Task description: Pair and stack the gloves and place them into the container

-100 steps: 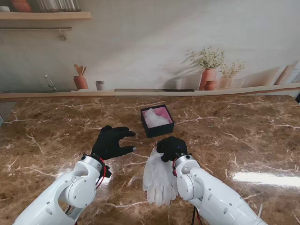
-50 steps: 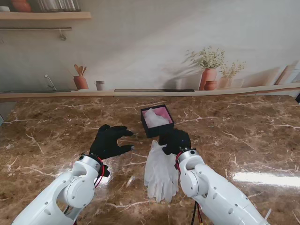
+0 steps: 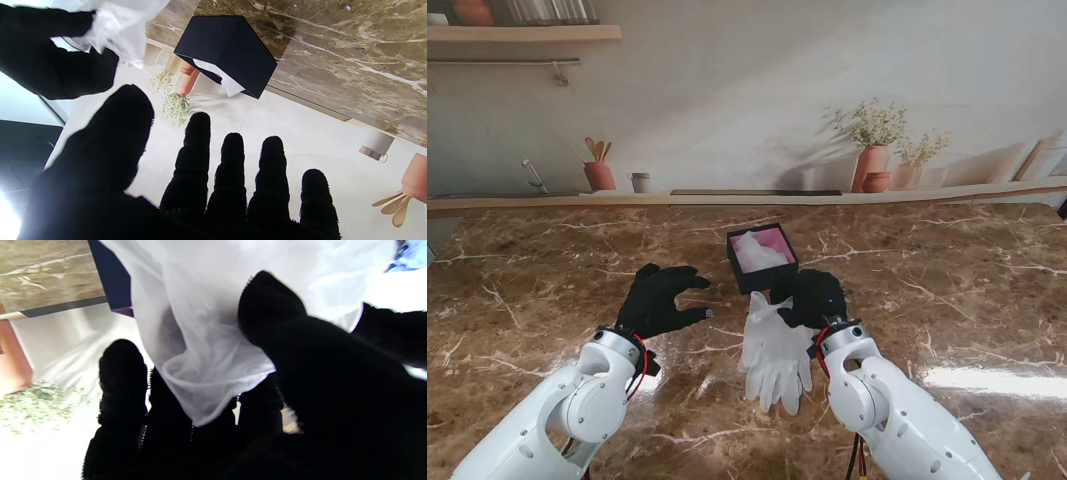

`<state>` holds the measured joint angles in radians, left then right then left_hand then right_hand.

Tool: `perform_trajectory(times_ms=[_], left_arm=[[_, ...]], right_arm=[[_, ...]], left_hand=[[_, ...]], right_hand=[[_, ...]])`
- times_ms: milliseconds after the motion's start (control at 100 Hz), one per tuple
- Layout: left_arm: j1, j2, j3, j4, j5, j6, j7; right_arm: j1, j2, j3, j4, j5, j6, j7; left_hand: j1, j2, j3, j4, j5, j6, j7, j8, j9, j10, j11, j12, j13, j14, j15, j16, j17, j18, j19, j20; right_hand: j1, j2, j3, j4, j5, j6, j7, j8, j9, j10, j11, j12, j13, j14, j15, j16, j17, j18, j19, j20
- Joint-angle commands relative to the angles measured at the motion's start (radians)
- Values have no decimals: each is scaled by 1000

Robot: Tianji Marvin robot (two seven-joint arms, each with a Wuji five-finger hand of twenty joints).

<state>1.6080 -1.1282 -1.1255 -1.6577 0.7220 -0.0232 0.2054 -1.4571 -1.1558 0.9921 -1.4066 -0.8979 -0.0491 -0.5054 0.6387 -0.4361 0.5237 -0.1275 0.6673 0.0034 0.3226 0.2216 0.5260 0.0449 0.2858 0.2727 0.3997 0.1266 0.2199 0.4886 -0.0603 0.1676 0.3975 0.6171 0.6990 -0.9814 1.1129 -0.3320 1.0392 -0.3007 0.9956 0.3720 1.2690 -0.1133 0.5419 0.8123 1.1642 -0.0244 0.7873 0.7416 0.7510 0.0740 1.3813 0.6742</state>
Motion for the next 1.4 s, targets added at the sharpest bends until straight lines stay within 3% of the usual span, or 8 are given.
perform_trajectory(times_ms=[0,600,860,910,1000,1250,1320,1390], left_arm=[[3,0,2,1,3,-5,4],[-2,2,15,8,6,-17,-2],[-5,1,20,12,6,-19,1],[-5,2,21,13,6,-19,-1],[-5,1,22,14,4,-21,-1],[4,2,10,9,5,-26,2],[9,2,4,6,7,-29,6],[13,1,-1,4,7,-32,10]], right_arm=[[-48,19,3,-16,-13,3,10],[-219,79,66,-124,-151,-146,112],[-291,101,122,-208,-110,-177,358],[-303,105,139,-229,-96,-188,404],[-321,110,168,-270,-74,-205,480],[-367,112,252,-406,-53,-247,560],[-354,103,248,-408,-56,-258,493],[-317,100,234,-399,-90,-265,448]], left_hand=[[-3,34,-38,28,11,-30,6,13,3,-25,-23,-10,-40,-43,-37,-18,-24,4,-33,24],[3,40,-45,29,3,-30,2,11,-3,-25,-25,-10,-44,-46,-40,-21,-25,1,-50,28],[2,41,-50,30,-3,-31,-2,10,-5,-24,-26,-11,-46,-44,-41,-21,-26,3,-56,30],[3,41,-51,30,-4,-30,-3,10,-7,-24,-27,-11,-47,-44,-41,-21,-26,3,-57,31],[1,41,-53,30,-6,-31,-4,9,-8,-25,-27,-11,-48,-44,-42,-21,-26,2,-59,31],[0,40,-55,31,-8,-30,-8,7,-9,-24,-29,-12,-49,-43,-43,-22,-26,3,-64,35],[-1,40,-56,31,-7,-32,-8,7,-8,-26,-29,-12,-49,-45,-43,-22,-26,3,-64,36],[1,41,-55,31,-7,-31,-8,7,-7,-26,-29,-12,-48,-44,-43,-22,-25,3,-64,38]], right_hand=[[-21,12,21,23,-6,-40,16,24,0,-30,1,19,-22,-24,24,23,-13,-16,41,33],[-57,-22,73,17,-3,-52,8,46,7,-32,22,26,-50,-41,105,76,-24,-24,53,83],[-198,41,-13,12,-107,12,-69,-39,-68,-13,-79,-47,-134,-31,-15,7,-113,-11,-18,84],[-275,93,-63,36,-106,49,-193,-2,-105,-8,-108,-159,-175,-23,-81,-22,-152,-14,-60,108],[-404,205,-127,186,-97,90,-472,186,-172,-1,-175,-244,-236,-13,-183,-67,-209,-18,-123,120],[-461,408,-431,286,-101,100,-505,176,-178,9,-218,-327,-226,-3,-288,-124,-218,-13,-195,125],[-386,372,-418,294,-52,102,-453,194,-133,11,-182,-307,-186,-4,-246,-105,-193,-2,-169,125],[-196,304,-487,282,-107,75,-293,22,-129,0,-175,-292,-171,-17,-238,-105,-188,8,-182,86]])
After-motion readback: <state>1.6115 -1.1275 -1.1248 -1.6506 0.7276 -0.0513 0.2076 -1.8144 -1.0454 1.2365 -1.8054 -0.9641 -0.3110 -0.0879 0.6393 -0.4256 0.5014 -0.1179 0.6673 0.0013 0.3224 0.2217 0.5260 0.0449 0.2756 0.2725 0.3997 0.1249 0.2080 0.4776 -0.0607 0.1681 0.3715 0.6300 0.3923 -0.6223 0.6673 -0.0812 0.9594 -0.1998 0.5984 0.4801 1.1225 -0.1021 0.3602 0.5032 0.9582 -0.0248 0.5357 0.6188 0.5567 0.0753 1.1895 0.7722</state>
